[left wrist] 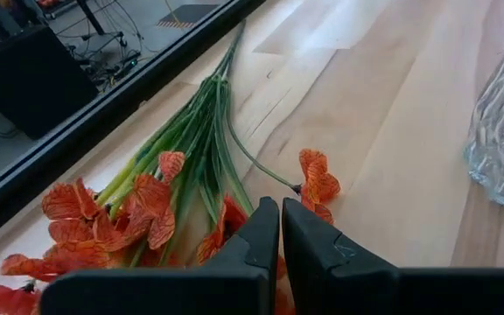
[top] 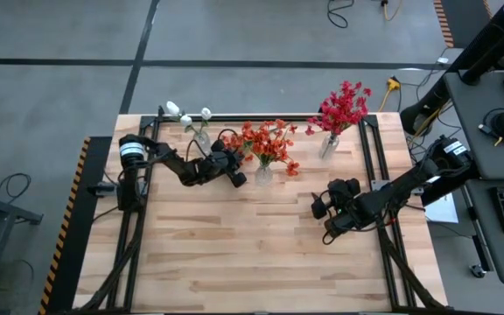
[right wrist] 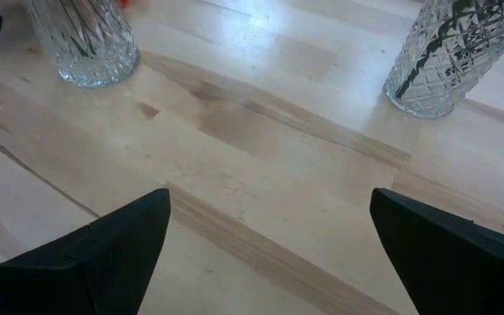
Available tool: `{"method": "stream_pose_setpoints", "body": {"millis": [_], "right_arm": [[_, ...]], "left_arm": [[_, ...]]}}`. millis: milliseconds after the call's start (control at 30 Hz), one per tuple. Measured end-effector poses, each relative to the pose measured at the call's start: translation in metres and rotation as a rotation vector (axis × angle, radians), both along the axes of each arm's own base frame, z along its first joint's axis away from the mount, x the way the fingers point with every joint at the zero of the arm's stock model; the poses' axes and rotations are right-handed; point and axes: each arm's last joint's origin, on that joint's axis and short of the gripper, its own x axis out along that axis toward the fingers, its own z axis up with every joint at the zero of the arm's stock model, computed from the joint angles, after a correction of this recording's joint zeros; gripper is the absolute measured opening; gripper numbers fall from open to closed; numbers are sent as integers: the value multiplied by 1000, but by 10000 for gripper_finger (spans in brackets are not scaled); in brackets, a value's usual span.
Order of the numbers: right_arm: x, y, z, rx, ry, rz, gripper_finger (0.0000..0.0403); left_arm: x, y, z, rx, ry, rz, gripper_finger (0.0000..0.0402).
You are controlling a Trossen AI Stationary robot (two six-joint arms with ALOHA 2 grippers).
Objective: Sort flowers into vase by color
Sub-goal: Put the orange flowers into the bottom transparent vase
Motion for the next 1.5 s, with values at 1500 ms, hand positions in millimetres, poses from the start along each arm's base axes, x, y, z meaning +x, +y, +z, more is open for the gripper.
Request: {"method": "stream_pose_setpoints", "body": {"millis": [1500], "right_arm": [[0, 0, 0, -10, -2, 3, 386]], "left_arm": [[-3, -41, 44, 123, 146, 3, 1]]}}
